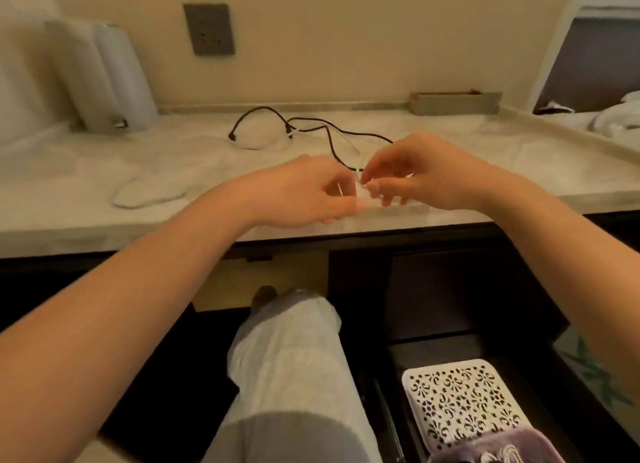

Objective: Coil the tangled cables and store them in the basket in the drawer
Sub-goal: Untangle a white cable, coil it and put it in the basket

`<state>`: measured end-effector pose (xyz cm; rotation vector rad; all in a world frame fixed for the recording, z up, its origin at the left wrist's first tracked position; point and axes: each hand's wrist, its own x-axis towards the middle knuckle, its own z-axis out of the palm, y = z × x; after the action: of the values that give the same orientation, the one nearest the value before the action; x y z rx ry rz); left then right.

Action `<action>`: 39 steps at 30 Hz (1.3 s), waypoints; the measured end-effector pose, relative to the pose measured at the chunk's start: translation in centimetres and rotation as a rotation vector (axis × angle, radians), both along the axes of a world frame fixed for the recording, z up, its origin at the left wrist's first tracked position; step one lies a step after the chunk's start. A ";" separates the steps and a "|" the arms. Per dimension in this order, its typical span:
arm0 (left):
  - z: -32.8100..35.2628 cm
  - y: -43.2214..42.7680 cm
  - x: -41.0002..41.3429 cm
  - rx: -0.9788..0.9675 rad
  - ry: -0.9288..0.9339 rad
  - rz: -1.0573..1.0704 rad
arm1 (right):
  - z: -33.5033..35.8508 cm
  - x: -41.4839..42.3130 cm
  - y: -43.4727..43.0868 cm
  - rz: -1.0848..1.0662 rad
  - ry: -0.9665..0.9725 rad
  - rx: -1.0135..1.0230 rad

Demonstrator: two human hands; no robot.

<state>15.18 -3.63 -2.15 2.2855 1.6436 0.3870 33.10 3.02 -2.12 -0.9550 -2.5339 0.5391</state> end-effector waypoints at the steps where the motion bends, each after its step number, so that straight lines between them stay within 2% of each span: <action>1: 0.6 0.0 -1.0 0.011 0.008 0.019 | 0.6 -1.3 0.4 0.019 -0.004 0.013; 7: 2.2 1.3 -5.5 0.028 0.122 0.159 | 1.5 -7.7 3.6 0.034 -0.012 0.037; 13: 1.3 4.9 -12.1 0.059 0.135 0.369 | 0.1 -15.4 8.7 -0.031 -0.024 0.165; 16: 0.3 6.9 -14.9 0.085 0.195 0.516 | -1.4 -18.5 10.6 -0.025 -0.066 0.191; 20: -0.7 8.9 -17.7 0.176 0.165 0.672 | -2.3 -21.8 12.0 0.006 -0.048 0.230; 23: -1.4 9.8 -18.5 0.219 0.119 0.684 | -2.3 -23.5 12.5 0.052 -0.036 0.232; 27: -1.7 11.2 -20.1 0.213 0.046 0.669 | -2.7 -25.9 13.8 0.065 -0.139 0.242; 36: -1.5 13.9 -22.6 0.260 -0.054 0.587 | -2.8 -28.0 16.8 -0.011 -0.192 0.311; 39: -1.2 14.7 -23.2 0.269 -0.057 0.600 | -1.3 -27.0 18.1 -0.060 -0.051 0.264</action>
<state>-7.99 11.04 -3.37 1.8694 2.3478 0.8390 6.14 21.16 -3.46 -0.9525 -2.5300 0.1580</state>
